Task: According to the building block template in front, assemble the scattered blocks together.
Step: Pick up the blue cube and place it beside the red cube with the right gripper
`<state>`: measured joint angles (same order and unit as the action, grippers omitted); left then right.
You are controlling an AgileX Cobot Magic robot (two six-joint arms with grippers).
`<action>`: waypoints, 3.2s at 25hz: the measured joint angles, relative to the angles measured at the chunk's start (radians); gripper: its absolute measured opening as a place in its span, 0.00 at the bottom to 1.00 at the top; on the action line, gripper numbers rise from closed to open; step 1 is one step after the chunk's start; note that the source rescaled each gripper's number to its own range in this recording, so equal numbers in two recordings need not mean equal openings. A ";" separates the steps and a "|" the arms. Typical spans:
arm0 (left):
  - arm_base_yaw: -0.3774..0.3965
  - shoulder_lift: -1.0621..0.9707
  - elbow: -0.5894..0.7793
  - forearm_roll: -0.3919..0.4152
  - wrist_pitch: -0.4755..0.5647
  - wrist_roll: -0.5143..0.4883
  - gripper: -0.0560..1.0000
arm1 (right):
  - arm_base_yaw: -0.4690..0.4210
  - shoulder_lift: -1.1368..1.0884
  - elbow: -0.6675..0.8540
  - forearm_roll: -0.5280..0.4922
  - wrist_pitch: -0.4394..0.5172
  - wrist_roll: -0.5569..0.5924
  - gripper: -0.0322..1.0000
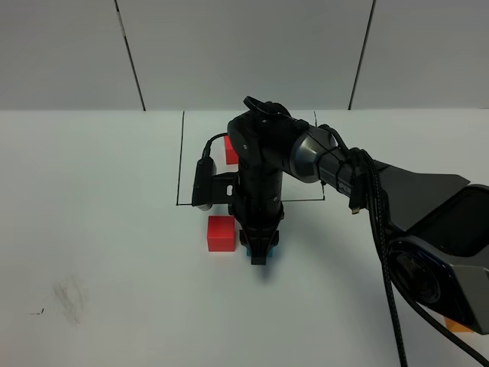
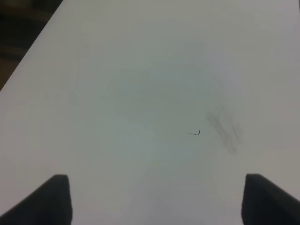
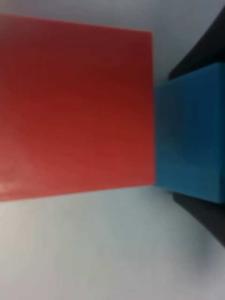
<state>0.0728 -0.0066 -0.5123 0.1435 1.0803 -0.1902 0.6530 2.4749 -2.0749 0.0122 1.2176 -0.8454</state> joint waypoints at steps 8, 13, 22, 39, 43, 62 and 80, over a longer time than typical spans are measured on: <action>0.000 0.000 0.000 0.000 0.000 0.000 0.75 | 0.008 0.000 0.000 -0.012 -0.007 0.021 0.35; 0.000 0.000 0.000 0.000 0.000 0.000 0.75 | 0.008 0.000 0.000 -0.024 -0.027 0.034 0.35; 0.000 0.000 0.000 0.000 0.000 0.000 0.75 | 0.008 0.000 0.000 -0.037 -0.051 0.036 0.35; 0.000 0.000 0.000 0.000 0.000 0.000 0.75 | 0.019 0.000 0.000 -0.025 -0.049 0.035 0.35; 0.000 0.000 0.000 0.000 0.000 0.000 0.75 | 0.018 0.000 0.000 -0.022 -0.053 0.035 0.35; 0.000 0.000 0.000 0.000 0.000 0.000 0.75 | 0.020 0.000 0.000 -0.026 -0.064 0.030 0.35; 0.000 0.000 0.000 0.000 0.000 0.000 0.75 | 0.028 0.000 0.000 -0.032 -0.066 0.030 0.35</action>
<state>0.0728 -0.0066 -0.5123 0.1435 1.0803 -0.1902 0.6811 2.4749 -2.0749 -0.0202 1.1516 -0.8159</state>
